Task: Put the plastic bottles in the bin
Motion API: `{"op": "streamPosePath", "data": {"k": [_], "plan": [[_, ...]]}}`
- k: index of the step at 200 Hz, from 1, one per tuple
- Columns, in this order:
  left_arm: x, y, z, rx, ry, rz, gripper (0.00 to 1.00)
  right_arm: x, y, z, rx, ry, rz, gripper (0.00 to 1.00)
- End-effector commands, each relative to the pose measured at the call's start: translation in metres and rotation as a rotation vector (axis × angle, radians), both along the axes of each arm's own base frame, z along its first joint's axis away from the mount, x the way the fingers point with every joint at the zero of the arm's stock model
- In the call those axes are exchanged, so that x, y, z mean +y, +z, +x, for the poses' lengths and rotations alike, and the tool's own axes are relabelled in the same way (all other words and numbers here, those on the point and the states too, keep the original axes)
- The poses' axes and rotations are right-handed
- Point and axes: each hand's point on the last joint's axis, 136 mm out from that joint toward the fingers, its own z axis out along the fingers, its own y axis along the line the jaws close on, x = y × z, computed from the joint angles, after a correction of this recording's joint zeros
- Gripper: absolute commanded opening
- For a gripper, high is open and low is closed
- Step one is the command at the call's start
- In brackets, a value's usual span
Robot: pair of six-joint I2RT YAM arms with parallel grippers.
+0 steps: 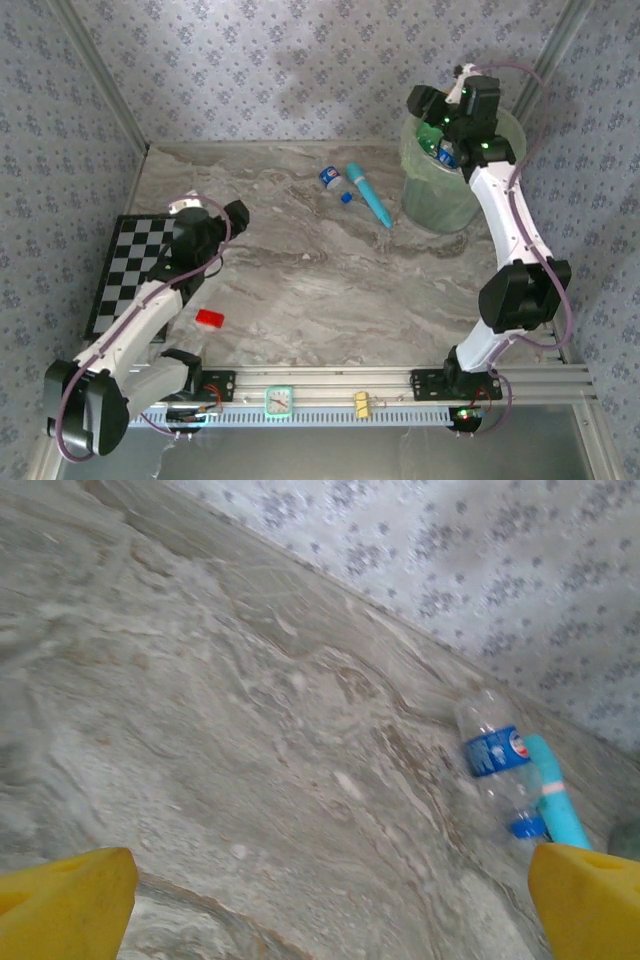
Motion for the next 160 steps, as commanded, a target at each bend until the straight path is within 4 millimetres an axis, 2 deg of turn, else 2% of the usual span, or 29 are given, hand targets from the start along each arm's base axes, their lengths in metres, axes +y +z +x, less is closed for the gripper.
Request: {"op": "streamPosePath", "data": {"k": [1, 30, 77, 120, 134, 160], "plan": [[0.023, 0.004, -0.004, 0.002, 0.068, 0.022, 1.0, 0.046, -0.023, -0.017, 0.061, 0.134, -0.077, 0.71], [0.044, -0.005, -0.007, 0.025, 0.133, -0.001, 1.0, 0.095, -0.059, -0.024, 0.143, 0.236, -0.139, 0.72], [0.061, -0.022, -0.013, 0.068, 0.178, -0.049, 1.0, 0.146, -0.129, -0.016, 0.29, 0.315, -0.262, 0.73], [0.072, -0.031, -0.023, 0.077, 0.203, -0.066, 1.0, 0.17, -0.183, 0.004, 0.389, 0.355, -0.402, 0.74], [0.074, -0.032, -0.025, 0.073, 0.206, -0.074, 1.0, 0.169, -0.204, 0.01, 0.441, 0.356, -0.458, 0.74], [0.071, -0.032, -0.024, 0.063, 0.184, -0.079, 1.0, 0.164, -0.226, 0.028, 0.477, 0.343, -0.55, 0.77]]}}
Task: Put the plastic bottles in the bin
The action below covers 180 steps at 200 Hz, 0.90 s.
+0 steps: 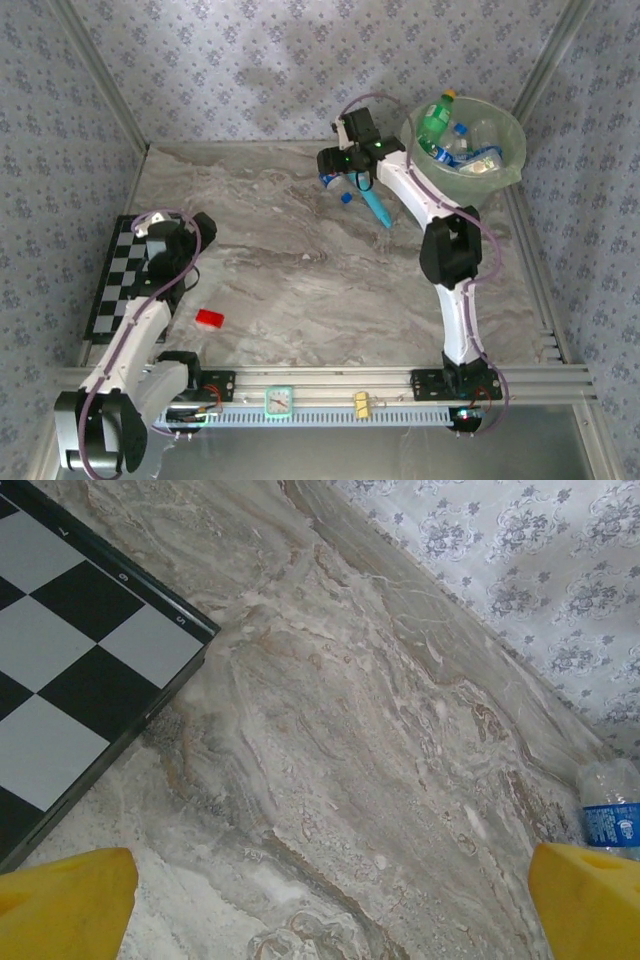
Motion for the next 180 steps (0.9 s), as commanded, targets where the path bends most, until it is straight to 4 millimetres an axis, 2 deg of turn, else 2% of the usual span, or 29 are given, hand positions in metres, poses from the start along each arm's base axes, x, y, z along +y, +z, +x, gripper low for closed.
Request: {"op": "streamPosePath", "data": {"k": [1, 30, 49, 114, 145, 180], "plan": [[-0.004, 0.005, 0.001, -0.028, -0.024, -0.023, 1.0, -0.014, -0.02, 0.008, 0.028, 0.008, -0.149, 0.77], [-0.009, 0.005, 0.005, -0.035, -0.053, -0.033, 1.0, -0.023, -0.031, 0.028, 0.005, 0.01, -0.23, 0.88], [-0.014, 0.004, 0.007, -0.033, -0.076, -0.044, 1.0, -0.028, -0.041, 0.039, -0.006, 0.009, -0.26, 1.0], [-0.022, -0.001, 0.01, -0.022, -0.113, -0.081, 1.0, -0.04, -0.084, 0.059, 0.031, -0.012, -0.257, 1.0], [-0.025, -0.001, 0.011, -0.022, -0.123, -0.091, 1.0, -0.033, -0.104, 0.06, 0.075, 0.005, -0.194, 1.0], [-0.026, 0.001, 0.011, -0.025, -0.128, -0.101, 1.0, -0.022, -0.115, 0.056, 0.106, 0.029, -0.147, 1.0]]}}
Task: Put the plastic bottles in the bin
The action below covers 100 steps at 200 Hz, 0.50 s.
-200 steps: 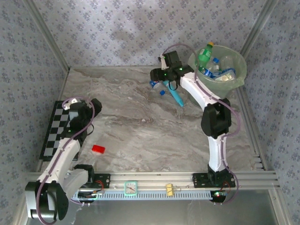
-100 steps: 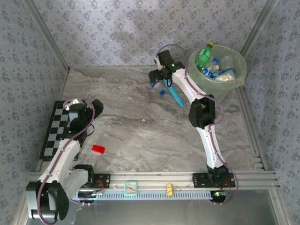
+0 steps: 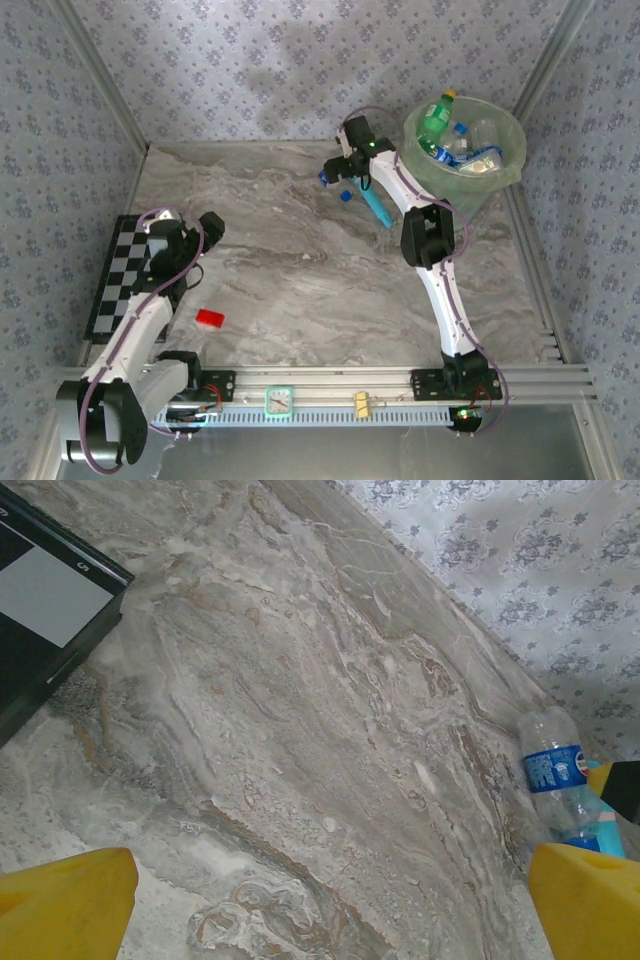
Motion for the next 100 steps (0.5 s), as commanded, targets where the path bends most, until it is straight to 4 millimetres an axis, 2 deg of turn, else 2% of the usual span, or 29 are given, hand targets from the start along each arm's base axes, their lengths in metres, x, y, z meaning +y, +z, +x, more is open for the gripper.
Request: {"op": "streamPosePath", "data": {"k": [1, 100], "plan": [[-0.001, 0.005, 0.002, -0.023, -0.003, -0.024, 1.0, 0.011, -0.015, -0.003, 0.044, 0.017, 0.044, 1.0], [-0.001, 0.006, 0.001, -0.027, -0.007, -0.02, 1.0, 0.048, -0.029, -0.022, 0.056, 0.082, 0.012, 0.92]]}}
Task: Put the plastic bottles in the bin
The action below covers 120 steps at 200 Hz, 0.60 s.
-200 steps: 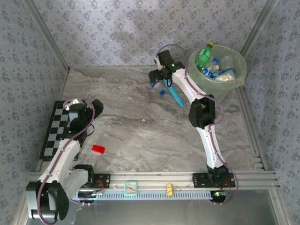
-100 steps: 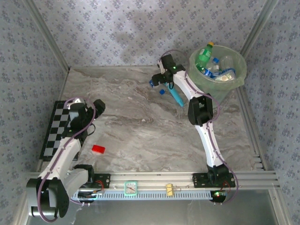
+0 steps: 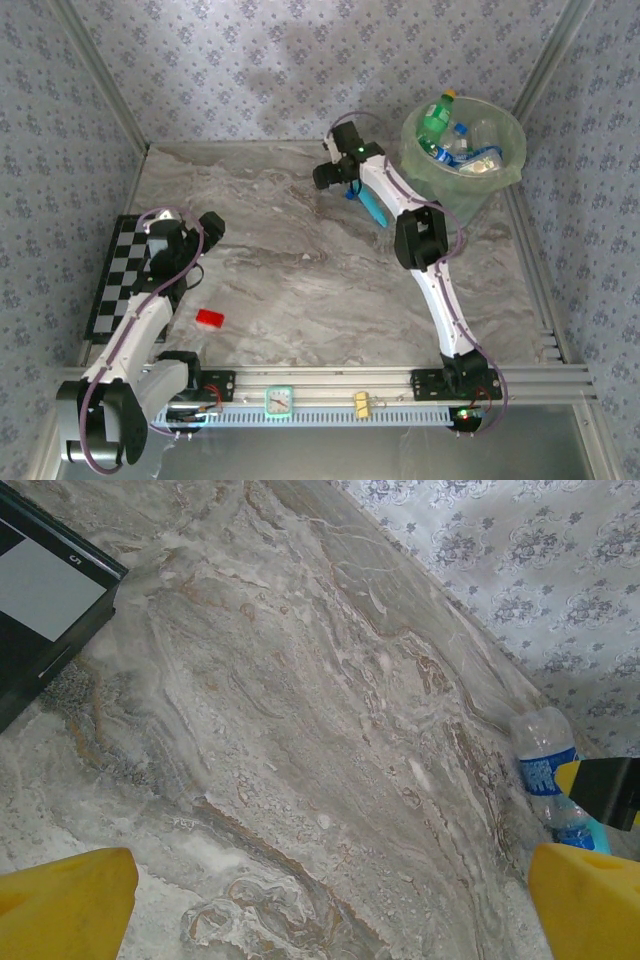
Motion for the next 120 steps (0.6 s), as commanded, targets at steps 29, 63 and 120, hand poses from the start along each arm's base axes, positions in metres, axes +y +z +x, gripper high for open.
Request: {"op": "streamPosePath", "data": {"k": [29, 63, 120], "plan": [[0.001, 0.005, -0.001, -0.026, -0.003, -0.004, 1.0, 0.008, -0.024, -0.007, 0.037, 0.005, -0.023, 0.91], [0.001, 0.006, -0.001, -0.027, -0.002, -0.002, 1.0, 0.008, -0.028, -0.007, 0.042, 0.008, -0.025, 0.87], [0.001, 0.009, 0.0, -0.031, -0.002, -0.006, 1.0, 0.005, -0.038, -0.004, 0.046, 0.005, -0.037, 0.83]]}}
